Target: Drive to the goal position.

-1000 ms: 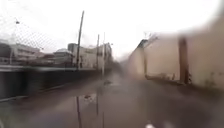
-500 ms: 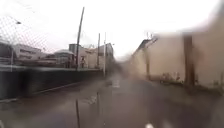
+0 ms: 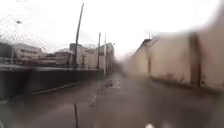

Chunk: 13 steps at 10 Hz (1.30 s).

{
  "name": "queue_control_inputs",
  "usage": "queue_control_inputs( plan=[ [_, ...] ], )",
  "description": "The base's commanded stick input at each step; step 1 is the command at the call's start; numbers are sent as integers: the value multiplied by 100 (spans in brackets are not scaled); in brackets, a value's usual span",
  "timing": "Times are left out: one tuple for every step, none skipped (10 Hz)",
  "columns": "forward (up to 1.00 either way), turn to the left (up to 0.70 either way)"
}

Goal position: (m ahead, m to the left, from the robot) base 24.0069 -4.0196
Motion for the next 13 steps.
queue_control_inputs(
  plan=[
    [50, 5],
    [50, 5],
    [50, 5],
    [50, 5],
    [50, 5],
    [50, 5],
    [50, 5],
    [50, 5],
    [50, 5],
    [50, 5],
    [50, 5],
    [50, 5],
    [50, 5]
  ],
)
